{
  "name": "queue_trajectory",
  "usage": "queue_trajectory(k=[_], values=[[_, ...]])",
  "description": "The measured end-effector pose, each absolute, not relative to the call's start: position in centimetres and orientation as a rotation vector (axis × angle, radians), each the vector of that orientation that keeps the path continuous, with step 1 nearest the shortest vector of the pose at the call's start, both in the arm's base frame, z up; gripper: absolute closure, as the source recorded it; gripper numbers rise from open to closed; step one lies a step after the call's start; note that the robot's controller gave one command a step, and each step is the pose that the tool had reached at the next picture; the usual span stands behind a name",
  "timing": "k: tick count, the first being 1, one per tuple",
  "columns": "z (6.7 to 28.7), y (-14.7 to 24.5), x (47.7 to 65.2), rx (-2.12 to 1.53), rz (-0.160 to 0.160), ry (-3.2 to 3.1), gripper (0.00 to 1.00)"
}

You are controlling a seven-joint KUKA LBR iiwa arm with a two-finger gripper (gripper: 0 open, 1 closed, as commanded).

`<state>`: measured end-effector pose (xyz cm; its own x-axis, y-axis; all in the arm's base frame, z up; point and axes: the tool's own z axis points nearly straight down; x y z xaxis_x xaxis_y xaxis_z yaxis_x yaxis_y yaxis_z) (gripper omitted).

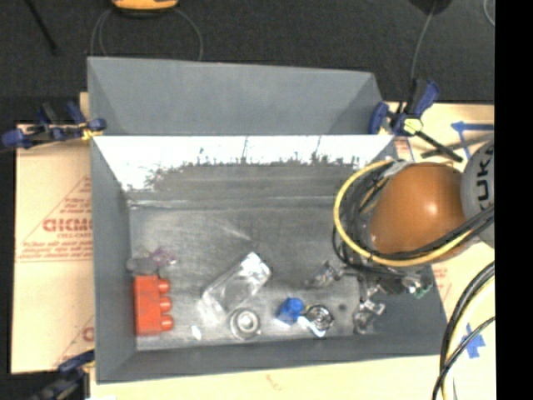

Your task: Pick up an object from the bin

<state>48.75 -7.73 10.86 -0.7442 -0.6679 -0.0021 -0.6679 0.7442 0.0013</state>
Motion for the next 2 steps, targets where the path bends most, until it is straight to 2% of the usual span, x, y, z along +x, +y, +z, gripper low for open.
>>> queue_trajectory(k=[1, 2], values=[[7.22, -4.25, 49.05, -1.067, -0.007, 2.948, 0.00], [7.53, -4.23, 49.28, -1.064, -0.009, 2.939, 1.00]])
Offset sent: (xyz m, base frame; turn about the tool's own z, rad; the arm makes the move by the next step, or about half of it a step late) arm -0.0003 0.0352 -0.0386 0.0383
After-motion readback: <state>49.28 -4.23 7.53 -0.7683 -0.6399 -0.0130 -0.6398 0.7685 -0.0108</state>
